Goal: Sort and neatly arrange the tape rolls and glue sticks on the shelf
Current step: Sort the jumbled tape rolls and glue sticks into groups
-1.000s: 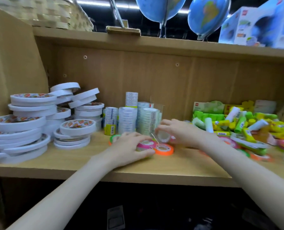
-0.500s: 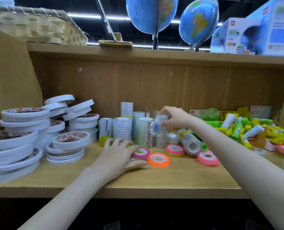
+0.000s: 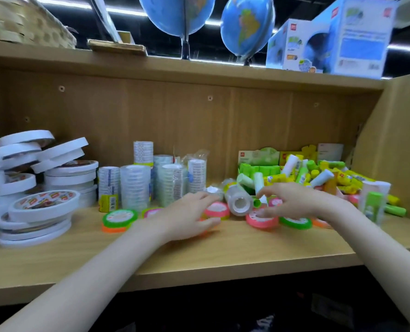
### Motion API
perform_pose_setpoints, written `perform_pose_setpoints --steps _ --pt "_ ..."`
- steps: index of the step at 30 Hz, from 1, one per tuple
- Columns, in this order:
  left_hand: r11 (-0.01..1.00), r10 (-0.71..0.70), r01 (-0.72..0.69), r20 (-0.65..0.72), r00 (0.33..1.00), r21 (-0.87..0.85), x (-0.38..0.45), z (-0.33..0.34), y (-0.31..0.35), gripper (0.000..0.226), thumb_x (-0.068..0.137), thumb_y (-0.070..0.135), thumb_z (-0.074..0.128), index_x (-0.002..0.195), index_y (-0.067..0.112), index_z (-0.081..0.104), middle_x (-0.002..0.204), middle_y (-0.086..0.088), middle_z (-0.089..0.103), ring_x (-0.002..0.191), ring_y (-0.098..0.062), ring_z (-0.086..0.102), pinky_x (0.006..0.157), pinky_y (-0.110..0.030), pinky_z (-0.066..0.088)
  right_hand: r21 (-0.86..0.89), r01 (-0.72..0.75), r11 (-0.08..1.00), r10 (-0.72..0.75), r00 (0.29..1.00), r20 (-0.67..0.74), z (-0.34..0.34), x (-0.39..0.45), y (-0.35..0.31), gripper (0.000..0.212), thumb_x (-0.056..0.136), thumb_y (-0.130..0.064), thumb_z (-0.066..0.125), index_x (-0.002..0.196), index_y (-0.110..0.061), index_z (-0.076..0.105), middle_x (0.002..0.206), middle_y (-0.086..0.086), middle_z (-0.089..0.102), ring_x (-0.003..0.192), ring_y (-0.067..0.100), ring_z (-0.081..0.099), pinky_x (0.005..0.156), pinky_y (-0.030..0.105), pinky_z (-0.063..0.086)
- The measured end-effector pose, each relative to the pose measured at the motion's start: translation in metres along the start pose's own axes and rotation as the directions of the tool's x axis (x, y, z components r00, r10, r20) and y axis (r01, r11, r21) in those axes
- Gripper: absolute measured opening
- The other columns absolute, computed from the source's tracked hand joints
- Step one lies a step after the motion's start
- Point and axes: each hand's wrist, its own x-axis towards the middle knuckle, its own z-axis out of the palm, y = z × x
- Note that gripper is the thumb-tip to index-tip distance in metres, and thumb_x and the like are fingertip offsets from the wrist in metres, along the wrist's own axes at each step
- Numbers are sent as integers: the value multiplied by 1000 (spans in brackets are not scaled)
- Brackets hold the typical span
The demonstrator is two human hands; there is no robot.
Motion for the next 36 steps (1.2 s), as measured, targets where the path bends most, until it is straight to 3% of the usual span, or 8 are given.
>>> perform_pose_setpoints --steps 2,5,12,17,21,27,33,36 --pt "1000 -16 14 91 996 20 15 7 3 58 93 46 44 145 25 26 149 3 31 135 -17 31 111 -32 27 18 20 1000 -20 1000 -3 18 -10 9 68 84 -54 57 142 -28 32 139 -4 46 126 16 43 98 26 35" --pt "987 -63 39 150 987 153 19 9 8 56 94 48 41 143 24 30 147 2 34 133 -18 33 108 -33 32 45 76 996 -66 980 -189 46 -20 14 63 86 -53 54 141 -28 34 139 -4 46 129 15 40 105 33 33" --pt "887 -91 111 -66 994 448 -2 0 -3 44 91 60 32 117 28 47 119 6 52 114 -17 46 93 -31 33 41 129 991 -110 944 -311 66 -23 -3 51 84 -63 45 126 -34 50 126 -6 48 125 18 38 105 39 31" --pt "973 -33 67 -154 987 222 1 7 -2 84 69 73 15 131 22 40 126 3 47 118 -20 45 99 -32 36 216 239 947 -174 944 -282 57 -25 -7 58 82 -52 61 134 -33 44 134 -10 51 127 9 40 110 37 27" --pt "989 145 -119 -401 904 89 6 11 8 64 81 56 29 126 17 53 121 0 53 111 -21 51 96 -36 42 394 165 904 -20 938 -347 39 -22 22 44 90 -44 54 130 -28 48 129 -7 56 119 11 51 101 32 39" --pt "968 246 -239 -78 966 81 12 27 43 66 80 64 27 133 29 46 131 11 45 120 -8 37 102 -22 30 70 59 996 -48 988 -145 47 -14 35 50 92 -49 46 133 -20 48 146 1 34 133 20 33 112 34 22" --pt "965 258 -262 -166 952 -2 -13 24 25 61 75 75 30 109 29 53 115 14 46 105 0 39 90 -19 36 129 191 973 -151 951 -272 54 -42 37 80 63 -87 33 109 -28 59 126 -8 43 122 10 37 101 28 31" --pt "976 205 -214 -158 966 -37 -25 20 20 51 75 74 34 99 32 50 110 23 43 98 5 44 83 -18 39 224 210 952 -159 961 -224 52 -47 27 52 68 -69 53 104 -31 57 121 -9 46 116 8 40 92 22 33"
